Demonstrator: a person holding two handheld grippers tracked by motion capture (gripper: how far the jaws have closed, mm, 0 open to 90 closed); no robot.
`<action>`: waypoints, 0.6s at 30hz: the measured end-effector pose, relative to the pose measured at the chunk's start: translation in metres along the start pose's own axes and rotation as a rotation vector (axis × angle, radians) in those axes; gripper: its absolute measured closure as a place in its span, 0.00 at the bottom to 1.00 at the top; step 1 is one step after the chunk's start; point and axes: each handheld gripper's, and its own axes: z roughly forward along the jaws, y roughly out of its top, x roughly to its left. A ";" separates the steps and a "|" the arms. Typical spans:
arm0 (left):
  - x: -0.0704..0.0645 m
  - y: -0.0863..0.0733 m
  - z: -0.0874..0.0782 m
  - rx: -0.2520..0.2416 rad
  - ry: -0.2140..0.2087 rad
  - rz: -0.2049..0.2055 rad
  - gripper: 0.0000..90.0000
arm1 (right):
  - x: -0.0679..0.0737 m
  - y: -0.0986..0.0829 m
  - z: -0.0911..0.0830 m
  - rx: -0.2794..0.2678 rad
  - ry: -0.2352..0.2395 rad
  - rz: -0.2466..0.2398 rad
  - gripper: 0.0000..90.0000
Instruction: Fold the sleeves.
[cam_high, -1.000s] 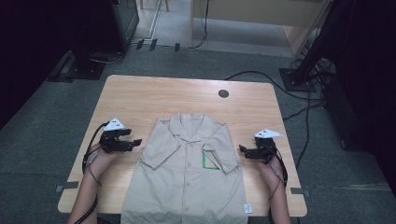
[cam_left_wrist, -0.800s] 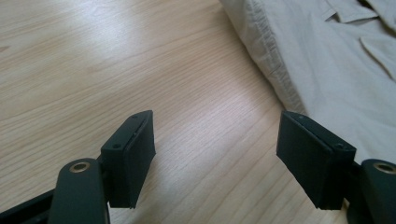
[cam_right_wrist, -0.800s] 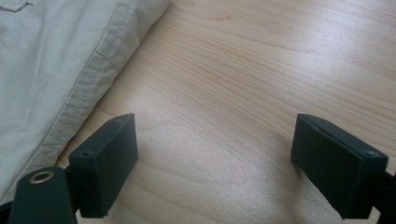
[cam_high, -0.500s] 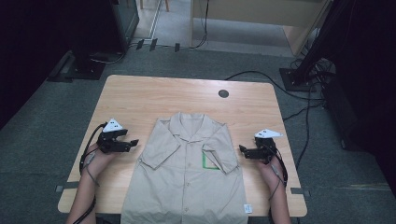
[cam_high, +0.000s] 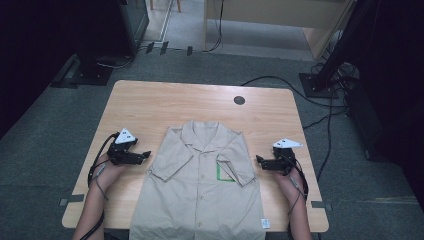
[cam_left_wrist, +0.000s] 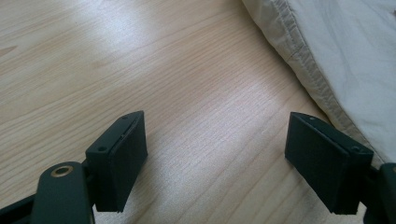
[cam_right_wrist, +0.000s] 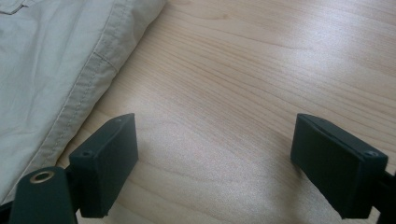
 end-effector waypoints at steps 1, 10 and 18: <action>0.000 0.000 0.000 0.001 0.002 0.002 0.24 | 0.000 0.000 0.000 0.000 -0.001 0.000 0.16; -0.002 0.000 0.001 0.001 0.001 0.004 0.22 | -0.001 -0.001 -0.004 -0.007 0.010 0.040 0.23; 0.002 0.003 -0.001 0.015 -0.002 -0.067 0.22 | -0.001 0.005 -0.013 -0.049 0.014 0.052 0.24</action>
